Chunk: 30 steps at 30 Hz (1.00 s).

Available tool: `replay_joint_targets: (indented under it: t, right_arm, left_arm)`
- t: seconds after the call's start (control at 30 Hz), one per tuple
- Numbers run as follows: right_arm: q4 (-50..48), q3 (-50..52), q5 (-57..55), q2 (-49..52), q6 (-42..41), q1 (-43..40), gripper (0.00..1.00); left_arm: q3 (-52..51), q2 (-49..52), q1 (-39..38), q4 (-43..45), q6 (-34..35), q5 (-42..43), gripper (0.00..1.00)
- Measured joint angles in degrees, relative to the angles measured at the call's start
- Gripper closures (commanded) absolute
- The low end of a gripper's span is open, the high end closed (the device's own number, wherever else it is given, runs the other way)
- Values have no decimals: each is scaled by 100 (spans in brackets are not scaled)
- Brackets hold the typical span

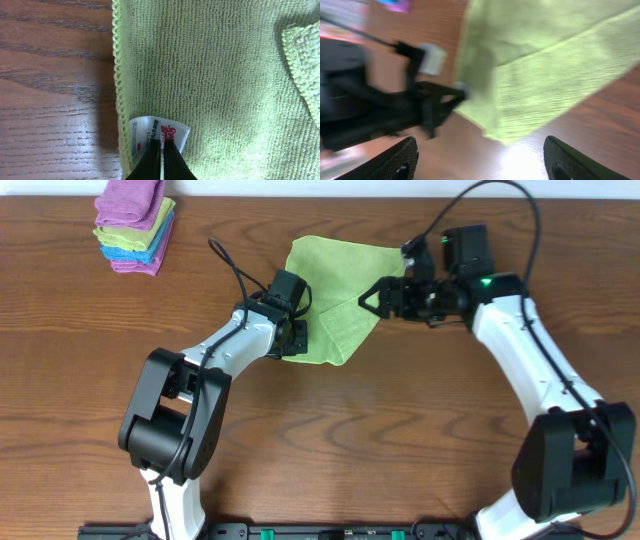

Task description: Fold the cloth

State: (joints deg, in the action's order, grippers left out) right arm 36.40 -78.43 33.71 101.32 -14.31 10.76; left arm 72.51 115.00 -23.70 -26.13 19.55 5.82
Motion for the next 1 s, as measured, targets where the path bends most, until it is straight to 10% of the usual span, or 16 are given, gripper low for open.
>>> replay_joint_targets:
  t: [0.43,1.0]
  right_arm:
    - [-13,0,-2011,2,144,348,21]
    - [-507,-68,-3442,673,734,2061,22]
  left_arm:
    - [-225,-153,922,55,37,1574,94]
    - [-315,-4006,1803,-691,-13,1259,94]
